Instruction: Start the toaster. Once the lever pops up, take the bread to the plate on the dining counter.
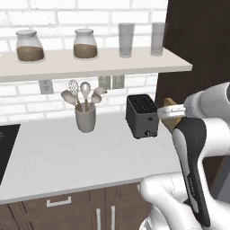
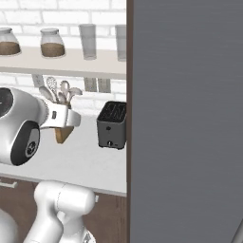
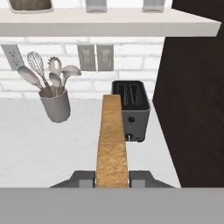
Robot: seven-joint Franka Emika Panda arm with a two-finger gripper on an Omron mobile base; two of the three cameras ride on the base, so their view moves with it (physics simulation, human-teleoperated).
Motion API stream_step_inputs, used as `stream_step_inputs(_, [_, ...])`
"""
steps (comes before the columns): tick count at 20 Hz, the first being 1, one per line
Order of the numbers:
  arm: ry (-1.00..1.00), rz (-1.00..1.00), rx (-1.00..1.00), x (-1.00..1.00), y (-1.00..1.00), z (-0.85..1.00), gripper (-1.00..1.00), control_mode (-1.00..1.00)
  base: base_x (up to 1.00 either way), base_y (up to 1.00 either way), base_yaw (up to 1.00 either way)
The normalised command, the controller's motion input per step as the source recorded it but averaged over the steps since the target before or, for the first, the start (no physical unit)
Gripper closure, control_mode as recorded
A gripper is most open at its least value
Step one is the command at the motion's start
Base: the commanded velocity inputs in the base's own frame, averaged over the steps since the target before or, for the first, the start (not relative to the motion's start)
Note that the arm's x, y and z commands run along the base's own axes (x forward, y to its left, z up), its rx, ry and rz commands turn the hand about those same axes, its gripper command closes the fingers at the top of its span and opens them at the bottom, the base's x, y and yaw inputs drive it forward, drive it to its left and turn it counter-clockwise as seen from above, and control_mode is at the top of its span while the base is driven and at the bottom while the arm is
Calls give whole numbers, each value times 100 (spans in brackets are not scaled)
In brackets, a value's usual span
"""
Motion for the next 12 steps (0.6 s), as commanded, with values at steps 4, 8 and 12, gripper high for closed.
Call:
stream_step_inputs(4, [0, 0, 1, -18, 0, 1, 100, -100, 0, 0, 0])
stream_step_inputs(8, [0, 0, 2, -16, -3, 1, 100, -100, 0, 0, 0])
stream_step_inputs(12, [0, 0, 0, -9, 0, 0, 100, -100, 0, 0, 0])
